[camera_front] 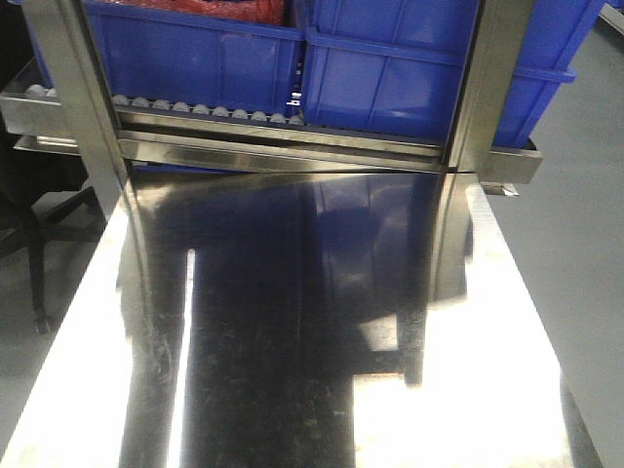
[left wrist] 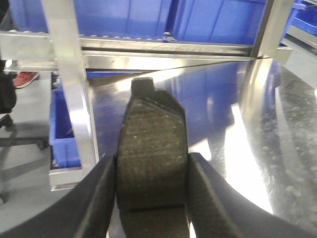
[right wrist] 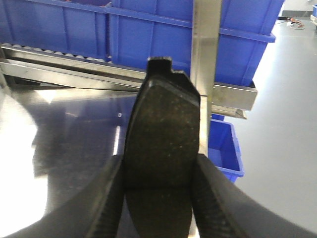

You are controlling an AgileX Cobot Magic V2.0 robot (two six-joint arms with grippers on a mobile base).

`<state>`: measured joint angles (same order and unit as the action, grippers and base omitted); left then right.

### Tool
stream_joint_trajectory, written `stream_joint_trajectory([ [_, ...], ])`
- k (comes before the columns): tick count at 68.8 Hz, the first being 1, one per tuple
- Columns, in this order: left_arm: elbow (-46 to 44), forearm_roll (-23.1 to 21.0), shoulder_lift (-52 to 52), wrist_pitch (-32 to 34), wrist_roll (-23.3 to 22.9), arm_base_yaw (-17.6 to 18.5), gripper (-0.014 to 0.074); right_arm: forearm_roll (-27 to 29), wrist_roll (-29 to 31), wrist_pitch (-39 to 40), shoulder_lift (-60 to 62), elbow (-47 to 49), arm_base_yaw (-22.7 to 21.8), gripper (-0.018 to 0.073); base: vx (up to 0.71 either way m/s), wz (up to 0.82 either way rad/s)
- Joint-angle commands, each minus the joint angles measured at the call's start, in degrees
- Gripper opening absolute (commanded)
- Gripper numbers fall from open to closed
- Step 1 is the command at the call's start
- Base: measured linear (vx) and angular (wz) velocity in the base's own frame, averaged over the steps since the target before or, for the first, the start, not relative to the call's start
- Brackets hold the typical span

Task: Move and align brake pads A on conveyor
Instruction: 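Turn the base away from the steel table holding both pads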

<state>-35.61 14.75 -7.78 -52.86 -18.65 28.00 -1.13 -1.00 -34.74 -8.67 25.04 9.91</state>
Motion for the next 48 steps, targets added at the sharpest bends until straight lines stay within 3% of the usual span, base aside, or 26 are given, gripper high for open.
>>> stream_joint_trajectory([
  [1,-1.3,0.8,-0.9,5.5,-0.1,0.2,-0.0006,-0.4,0.6,5.5,-0.7,1.6,-0.4,-0.0002,-0.04,0.17],
  [18,-1.3,1.8,-0.9,5.5,-0.1,0.2,-0.0006,-0.2,0.6,5.5,-0.7,1.6,-0.5,-0.0002,-0.09,0.41],
  [48,-1.3,1.6,-0.9,5.5,-0.1,0.2,-0.0006,-0.2,0.6,5.5,-0.7,1.6,-0.4,-0.0002,-0.2,0.89],
])
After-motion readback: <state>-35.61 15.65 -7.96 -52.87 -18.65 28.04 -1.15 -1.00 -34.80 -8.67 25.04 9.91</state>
